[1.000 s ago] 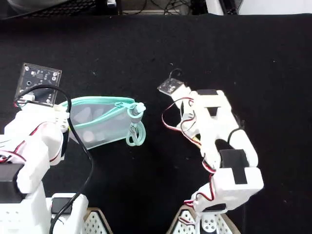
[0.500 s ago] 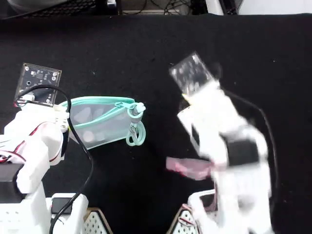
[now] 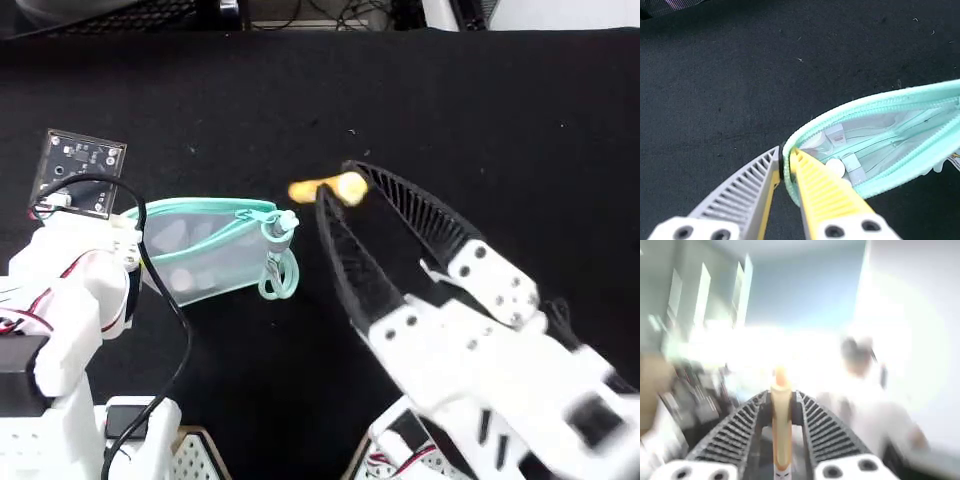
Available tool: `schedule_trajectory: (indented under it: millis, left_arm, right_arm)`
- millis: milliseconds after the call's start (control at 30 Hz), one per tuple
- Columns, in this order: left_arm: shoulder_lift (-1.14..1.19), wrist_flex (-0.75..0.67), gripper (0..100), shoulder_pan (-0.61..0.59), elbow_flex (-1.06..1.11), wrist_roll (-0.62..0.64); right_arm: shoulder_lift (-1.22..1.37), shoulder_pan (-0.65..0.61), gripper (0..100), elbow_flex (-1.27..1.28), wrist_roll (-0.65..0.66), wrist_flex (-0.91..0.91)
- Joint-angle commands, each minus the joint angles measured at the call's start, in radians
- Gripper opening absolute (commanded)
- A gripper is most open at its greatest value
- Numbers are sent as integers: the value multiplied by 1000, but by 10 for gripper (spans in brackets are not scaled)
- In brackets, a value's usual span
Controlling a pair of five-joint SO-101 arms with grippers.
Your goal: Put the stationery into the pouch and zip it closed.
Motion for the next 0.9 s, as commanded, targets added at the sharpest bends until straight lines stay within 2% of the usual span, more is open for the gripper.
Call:
schedule_trajectory:
  millis: [0,367,867]
  left_arm:
    - [14,15,33,-8,122,-6]
    - [14,15,33,-10,122,-6]
    - [14,15,33,-10,122,-6]
  right_arm:
    - [58,-77,13,-21,-8,-140]
    - [255,-126,12,5,-9,-121]
    - [259,-127,13,332,-2,-157]
